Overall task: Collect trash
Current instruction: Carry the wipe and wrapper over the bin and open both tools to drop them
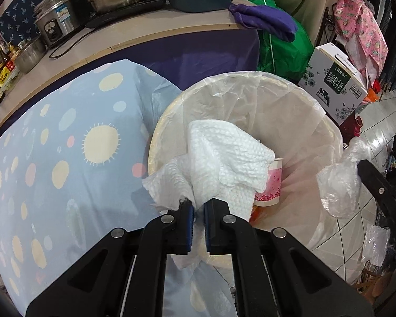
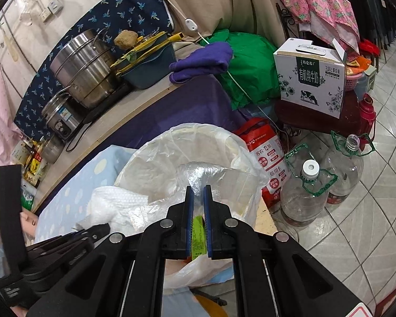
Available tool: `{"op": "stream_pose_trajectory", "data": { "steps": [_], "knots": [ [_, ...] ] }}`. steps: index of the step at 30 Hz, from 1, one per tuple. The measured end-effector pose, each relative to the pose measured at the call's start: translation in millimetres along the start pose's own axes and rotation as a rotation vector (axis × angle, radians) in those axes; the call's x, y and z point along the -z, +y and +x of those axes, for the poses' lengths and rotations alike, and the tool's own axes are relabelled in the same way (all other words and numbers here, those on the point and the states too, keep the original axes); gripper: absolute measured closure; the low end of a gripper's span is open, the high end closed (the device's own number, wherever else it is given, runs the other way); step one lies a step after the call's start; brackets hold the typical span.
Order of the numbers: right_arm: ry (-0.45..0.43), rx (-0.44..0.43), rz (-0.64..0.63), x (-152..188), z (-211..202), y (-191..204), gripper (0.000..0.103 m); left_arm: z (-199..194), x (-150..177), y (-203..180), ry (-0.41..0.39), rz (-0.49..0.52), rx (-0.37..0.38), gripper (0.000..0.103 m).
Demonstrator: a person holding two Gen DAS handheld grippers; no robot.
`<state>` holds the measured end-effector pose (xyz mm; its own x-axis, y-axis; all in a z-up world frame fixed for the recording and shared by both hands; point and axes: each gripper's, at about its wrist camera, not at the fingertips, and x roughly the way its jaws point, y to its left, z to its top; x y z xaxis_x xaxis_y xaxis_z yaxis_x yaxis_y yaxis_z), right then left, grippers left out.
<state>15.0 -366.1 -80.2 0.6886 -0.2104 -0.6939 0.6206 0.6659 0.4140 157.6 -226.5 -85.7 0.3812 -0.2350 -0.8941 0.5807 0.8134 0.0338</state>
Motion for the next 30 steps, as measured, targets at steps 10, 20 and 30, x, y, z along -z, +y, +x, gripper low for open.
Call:
{"op": "stream_pose_trajectory", "data": {
  "steps": [10,20,30],
  "knots": [
    [0.018,-0.012,-0.022,-14,25,16,0.095,0,-9,18,-0.045,-0.079,-0.042,0.062],
    [0.095,-0.079,-0.089,-24,66,61,0.079,-25,-8,54,-0.101,-0.182,-0.059,0.045],
    [0.081,-0.085,-0.107,-13,54,72,0.065,-30,0,82,-0.097,-0.243,-0.063,0.042]
  ]
}}
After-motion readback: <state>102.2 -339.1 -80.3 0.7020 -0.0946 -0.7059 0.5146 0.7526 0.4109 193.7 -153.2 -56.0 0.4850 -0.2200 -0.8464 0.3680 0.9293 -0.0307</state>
